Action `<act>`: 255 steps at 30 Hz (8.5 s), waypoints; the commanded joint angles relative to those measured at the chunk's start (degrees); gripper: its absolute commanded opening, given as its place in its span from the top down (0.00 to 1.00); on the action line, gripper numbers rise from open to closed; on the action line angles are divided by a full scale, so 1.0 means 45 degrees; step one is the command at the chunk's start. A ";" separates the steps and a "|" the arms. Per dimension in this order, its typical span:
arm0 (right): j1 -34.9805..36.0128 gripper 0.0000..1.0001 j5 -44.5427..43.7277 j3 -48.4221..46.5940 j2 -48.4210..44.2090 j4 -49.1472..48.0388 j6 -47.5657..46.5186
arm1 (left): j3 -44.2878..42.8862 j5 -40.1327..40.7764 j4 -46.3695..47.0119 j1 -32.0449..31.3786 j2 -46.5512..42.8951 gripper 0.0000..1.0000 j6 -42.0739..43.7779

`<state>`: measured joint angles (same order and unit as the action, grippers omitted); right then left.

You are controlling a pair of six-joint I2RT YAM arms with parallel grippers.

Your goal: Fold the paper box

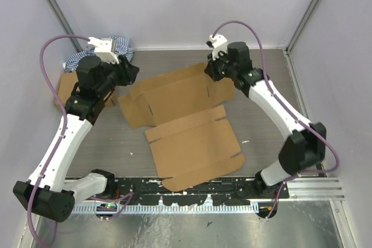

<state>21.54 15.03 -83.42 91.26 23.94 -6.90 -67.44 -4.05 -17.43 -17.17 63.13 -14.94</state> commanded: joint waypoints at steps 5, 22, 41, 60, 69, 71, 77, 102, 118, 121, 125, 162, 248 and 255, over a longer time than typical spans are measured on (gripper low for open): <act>0.0392 0.99 0.0448 0.4084 -0.3621 -0.8914 -0.0771 | -0.2102 -0.1682 -0.0523 -0.0268 0.0559 0.48 0.1346; 0.1677 0.98 -0.2321 0.4591 -0.2684 -0.6999 0.1777 | -0.4106 0.2520 -0.4144 -0.3463 0.2730 0.47 0.1592; 0.1732 0.99 -0.3814 0.2146 -0.1945 -0.3296 0.4918 | -0.3471 0.6397 -0.8893 -0.3470 0.0241 0.39 -0.1870; 0.2094 0.97 -0.3058 0.6197 -0.4086 -0.8375 0.0806 | -0.3429 0.2116 -0.3095 -0.3470 0.1855 0.34 -0.2250; 0.2407 0.96 -0.1259 0.7569 -0.4819 -1.0481 -0.2069 | -0.3348 0.1919 -0.2937 -0.3470 0.1499 0.30 -0.1275; 0.2456 0.96 -0.1005 0.7444 -0.4819 -1.0343 -0.2153 | -0.3301 0.1907 -0.2945 -0.3470 0.1550 0.29 -0.1266; 0.2647 0.96 -0.0802 0.7015 -0.4610 -0.9269 -0.2368 | -0.3433 0.1760 -0.2541 -0.3469 0.2597 0.18 -0.0967; 0.2889 0.95 -0.0329 0.3943 -0.2963 -0.4059 -0.2419 | -0.3027 0.1679 -0.0988 -0.3466 0.3188 0.02 0.4036; 0.2203 0.93 -0.2801 0.2314 -0.0901 -0.2594 -0.1183 | -0.0968 0.4088 -0.1203 -0.3450 0.1674 0.01 0.3372; 0.1399 0.83 -0.2747 0.1699 -0.0307 -0.2547 -0.0024 | 0.0027 0.4747 -0.1685 -0.3446 0.1285 0.01 0.2202; -0.0104 0.53 -0.2762 0.0294 0.0458 -0.2224 0.2157 | 0.1278 0.5297 -0.1605 -0.3449 0.0886 0.00 0.0897; 0.2145 0.99 -0.1056 0.1006 0.5927 -0.1085 0.7749 | 0.5708 0.3884 -0.2253 -0.4773 0.5588 0.59 -0.7027; -0.0344 0.00 -0.0048 0.4101 0.2727 -0.1151 0.6494 | 0.5489 0.3019 -0.0095 -0.0736 0.5044 0.21 -0.4448; -0.0332 0.00 0.0049 0.4143 0.2717 -0.1142 0.6475 | 0.5394 0.2203 0.0376 -0.0736 0.5348 0.29 -0.4614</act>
<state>19.79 16.16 -63.66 103.55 17.85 22.65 -43.70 9.06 -18.15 -20.75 86.00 -35.59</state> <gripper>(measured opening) 0.998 0.734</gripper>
